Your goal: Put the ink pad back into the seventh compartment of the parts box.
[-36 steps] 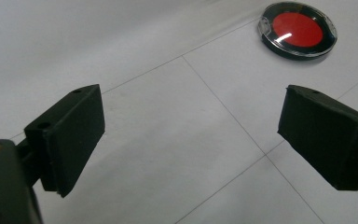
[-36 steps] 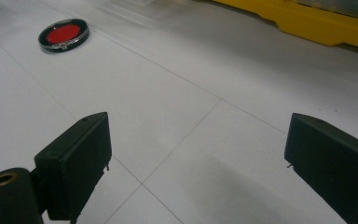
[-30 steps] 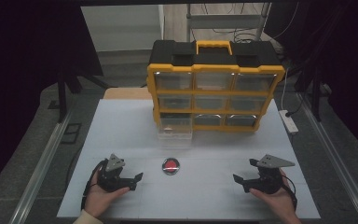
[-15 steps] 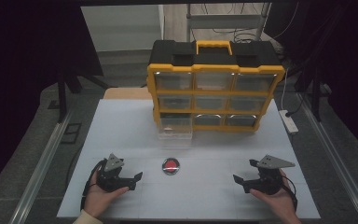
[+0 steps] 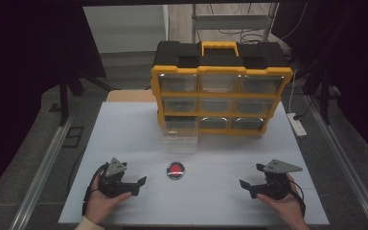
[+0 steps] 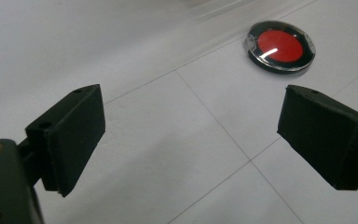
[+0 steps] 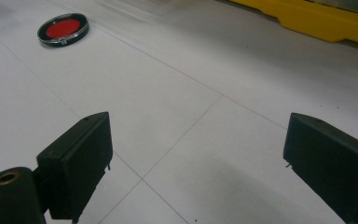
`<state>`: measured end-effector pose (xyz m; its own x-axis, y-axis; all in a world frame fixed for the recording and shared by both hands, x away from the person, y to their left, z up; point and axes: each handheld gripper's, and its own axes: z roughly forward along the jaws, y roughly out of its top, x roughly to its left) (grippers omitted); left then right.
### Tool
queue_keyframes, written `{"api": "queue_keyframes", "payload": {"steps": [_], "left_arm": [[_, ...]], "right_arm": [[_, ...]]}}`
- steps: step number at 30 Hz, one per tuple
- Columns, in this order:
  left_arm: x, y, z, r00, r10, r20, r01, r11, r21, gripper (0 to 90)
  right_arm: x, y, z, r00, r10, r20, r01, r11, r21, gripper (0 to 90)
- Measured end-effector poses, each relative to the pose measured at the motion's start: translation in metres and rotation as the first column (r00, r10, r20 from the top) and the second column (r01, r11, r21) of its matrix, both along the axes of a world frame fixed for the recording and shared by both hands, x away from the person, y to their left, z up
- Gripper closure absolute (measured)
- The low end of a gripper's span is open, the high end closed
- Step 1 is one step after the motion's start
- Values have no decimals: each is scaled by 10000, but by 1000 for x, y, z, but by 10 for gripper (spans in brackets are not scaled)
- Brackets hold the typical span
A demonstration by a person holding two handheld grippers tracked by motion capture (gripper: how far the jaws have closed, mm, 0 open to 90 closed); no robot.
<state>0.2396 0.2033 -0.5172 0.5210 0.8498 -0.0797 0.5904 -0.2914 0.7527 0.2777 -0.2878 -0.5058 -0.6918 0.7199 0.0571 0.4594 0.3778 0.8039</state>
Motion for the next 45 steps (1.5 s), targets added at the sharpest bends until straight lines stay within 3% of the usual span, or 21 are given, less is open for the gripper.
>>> {"api": "queue_keyframes", "payload": {"steps": [6, 13, 31, 45], "left_arm": [[-5, -5, 11, 9996, -212, 164, 215, 9996, -199, 82], [-8, -15, 24, 9974, -612, 381, 615, 9981, -71, 82], [4, -27, 43, 9940, -1047, 312, 1050, 9944, -97, 84], [18, -46, 51, 9874, -1571, 199, 1567, 9875, 188, 85]], "right_arm": [[-1, 1, 1, 10000, 85, 17, -85, 10000, 7, 84], [-1, 1, 1, 9999, 144, 66, -145, 9999, 60, 86], [-2, 0, 1, 10000, 39, 64, -39, 10000, 5, 88], [-2, 0, 0, 10000, 14, 37, -14, 10000, 1, 87]]}}
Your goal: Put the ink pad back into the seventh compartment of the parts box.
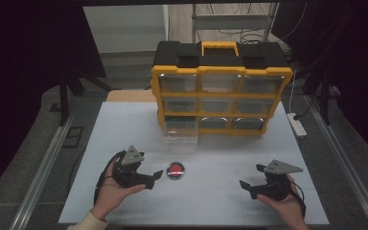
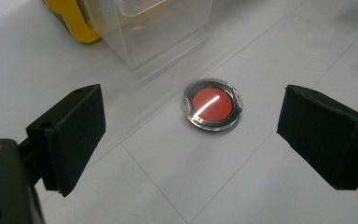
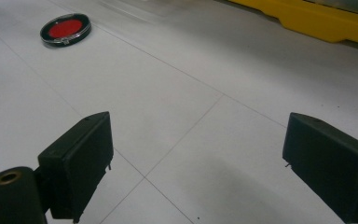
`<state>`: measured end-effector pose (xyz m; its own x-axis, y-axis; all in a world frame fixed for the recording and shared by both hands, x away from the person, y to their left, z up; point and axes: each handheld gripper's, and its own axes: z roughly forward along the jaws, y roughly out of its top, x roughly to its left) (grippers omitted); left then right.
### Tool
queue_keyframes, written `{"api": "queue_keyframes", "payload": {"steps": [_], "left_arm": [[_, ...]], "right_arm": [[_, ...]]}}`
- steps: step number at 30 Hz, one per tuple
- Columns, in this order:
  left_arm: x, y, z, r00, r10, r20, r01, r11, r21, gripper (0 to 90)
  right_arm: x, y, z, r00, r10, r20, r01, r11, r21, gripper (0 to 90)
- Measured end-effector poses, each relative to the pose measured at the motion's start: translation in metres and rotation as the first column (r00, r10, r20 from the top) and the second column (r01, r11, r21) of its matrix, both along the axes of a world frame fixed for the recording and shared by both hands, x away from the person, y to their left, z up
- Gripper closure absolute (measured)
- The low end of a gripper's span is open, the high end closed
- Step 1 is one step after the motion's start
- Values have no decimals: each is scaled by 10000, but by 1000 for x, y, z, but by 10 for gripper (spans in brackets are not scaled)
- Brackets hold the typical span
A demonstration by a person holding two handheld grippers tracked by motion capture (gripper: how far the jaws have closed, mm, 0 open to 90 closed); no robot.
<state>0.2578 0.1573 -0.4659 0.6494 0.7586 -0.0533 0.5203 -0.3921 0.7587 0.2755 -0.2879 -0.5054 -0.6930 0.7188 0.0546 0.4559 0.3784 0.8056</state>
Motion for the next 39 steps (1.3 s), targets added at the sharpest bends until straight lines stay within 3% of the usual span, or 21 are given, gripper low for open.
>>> {"api": "queue_keyframes", "payload": {"steps": [20, 39], "left_arm": [[18, -23, 8, 9987, -487, -138, 489, 9987, 128, 88], [35, -45, 1, 9934, -954, -633, 975, 9948, 303, 89]], "right_arm": [[0, 0, -1, 10000, -2, -71, 2, 10000, 35, 87], [0, 0, -1, 10000, 29, -67, -29, 10000, -27, 87]]}}
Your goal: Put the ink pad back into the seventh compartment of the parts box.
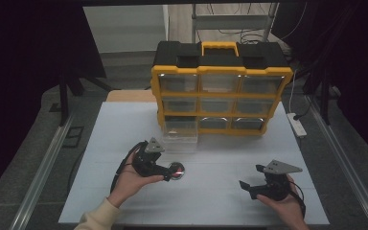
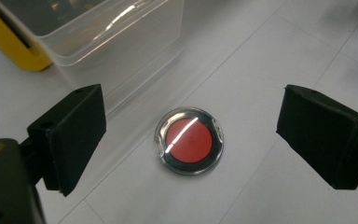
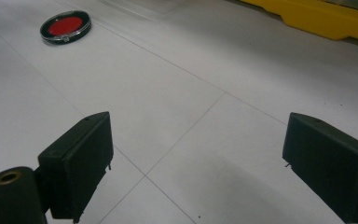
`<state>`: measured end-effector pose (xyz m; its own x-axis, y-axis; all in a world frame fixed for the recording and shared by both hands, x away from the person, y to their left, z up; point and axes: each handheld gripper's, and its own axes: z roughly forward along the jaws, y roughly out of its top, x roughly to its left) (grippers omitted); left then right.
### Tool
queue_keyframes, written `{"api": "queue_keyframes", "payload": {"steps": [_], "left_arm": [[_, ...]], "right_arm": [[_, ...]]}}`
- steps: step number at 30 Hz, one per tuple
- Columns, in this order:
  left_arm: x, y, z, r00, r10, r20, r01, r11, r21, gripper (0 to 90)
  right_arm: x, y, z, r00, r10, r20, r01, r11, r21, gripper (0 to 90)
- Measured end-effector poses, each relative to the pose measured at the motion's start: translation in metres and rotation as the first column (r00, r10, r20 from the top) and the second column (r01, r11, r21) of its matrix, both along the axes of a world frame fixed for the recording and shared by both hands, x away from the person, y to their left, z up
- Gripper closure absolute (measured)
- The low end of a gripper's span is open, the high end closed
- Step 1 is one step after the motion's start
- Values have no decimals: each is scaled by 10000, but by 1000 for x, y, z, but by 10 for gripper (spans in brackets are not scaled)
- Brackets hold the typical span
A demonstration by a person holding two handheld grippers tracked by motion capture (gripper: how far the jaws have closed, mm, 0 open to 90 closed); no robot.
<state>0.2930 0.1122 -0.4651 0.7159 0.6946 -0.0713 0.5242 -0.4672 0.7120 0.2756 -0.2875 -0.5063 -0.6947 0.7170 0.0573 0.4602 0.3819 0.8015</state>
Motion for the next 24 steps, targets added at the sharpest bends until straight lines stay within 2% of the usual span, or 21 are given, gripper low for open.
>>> {"api": "queue_keyframes", "payload": {"steps": [13, 20, 24], "left_arm": [[11, -13, -11, 9991, -190, -389, 202, 9993, 310, 88], [17, -22, -21, 9969, -227, -753, 285, 9967, 764, 77], [20, -25, -26, 9964, -32, -845, 119, 9947, 1019, 76]], "right_arm": [[0, 0, 0, 10000, 13, -12, -13, 10000, -11, 88], [0, 0, 0, 10000, -28, -24, 27, 10000, -42, 88], [0, 0, -1, 10000, -35, -35, 35, 10000, -52, 88]]}}
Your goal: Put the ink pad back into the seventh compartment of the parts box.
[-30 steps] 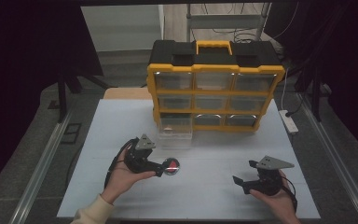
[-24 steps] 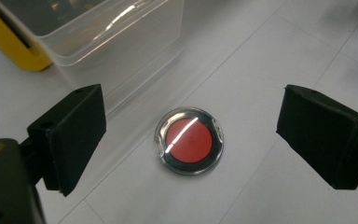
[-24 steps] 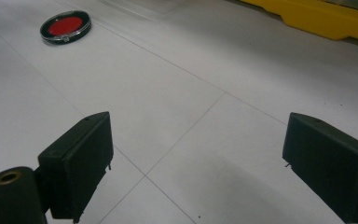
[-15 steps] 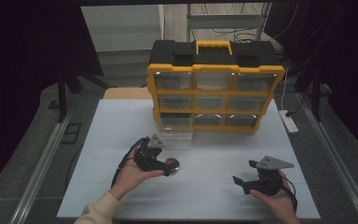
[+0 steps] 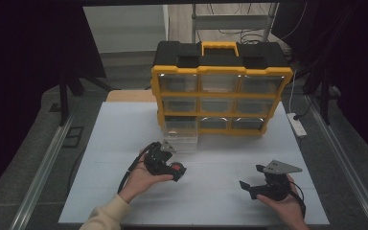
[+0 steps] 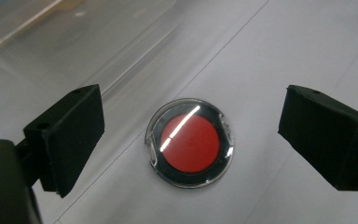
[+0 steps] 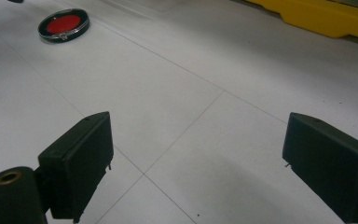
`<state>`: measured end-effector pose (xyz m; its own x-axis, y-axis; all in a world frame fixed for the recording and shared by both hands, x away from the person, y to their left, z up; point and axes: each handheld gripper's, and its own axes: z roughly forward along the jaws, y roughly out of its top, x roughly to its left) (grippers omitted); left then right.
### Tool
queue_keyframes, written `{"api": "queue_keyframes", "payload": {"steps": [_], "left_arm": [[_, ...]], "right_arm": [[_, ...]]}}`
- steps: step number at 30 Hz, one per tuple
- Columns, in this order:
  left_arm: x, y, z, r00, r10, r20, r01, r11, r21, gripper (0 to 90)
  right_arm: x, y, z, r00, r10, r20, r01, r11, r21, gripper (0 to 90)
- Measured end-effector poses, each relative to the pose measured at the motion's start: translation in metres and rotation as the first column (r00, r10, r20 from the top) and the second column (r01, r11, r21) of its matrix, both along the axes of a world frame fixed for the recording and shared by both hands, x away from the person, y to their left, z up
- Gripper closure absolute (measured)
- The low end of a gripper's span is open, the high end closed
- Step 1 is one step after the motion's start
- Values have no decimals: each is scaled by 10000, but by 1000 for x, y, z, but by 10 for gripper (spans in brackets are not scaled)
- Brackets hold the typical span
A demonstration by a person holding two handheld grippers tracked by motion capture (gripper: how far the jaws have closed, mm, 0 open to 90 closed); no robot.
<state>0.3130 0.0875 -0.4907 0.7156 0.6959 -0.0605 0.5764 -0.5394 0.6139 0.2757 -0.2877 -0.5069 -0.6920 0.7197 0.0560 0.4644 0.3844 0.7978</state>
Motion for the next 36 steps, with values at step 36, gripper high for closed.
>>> {"api": "queue_keyframes", "payload": {"steps": [36], "left_arm": [[8, -19, -33, 9947, 123, -1025, 9, 9918, 1278, 180]], "right_arm": [[0, 0, 0, 10000, -11, -12, 11, 10000, -46, 90]]}}
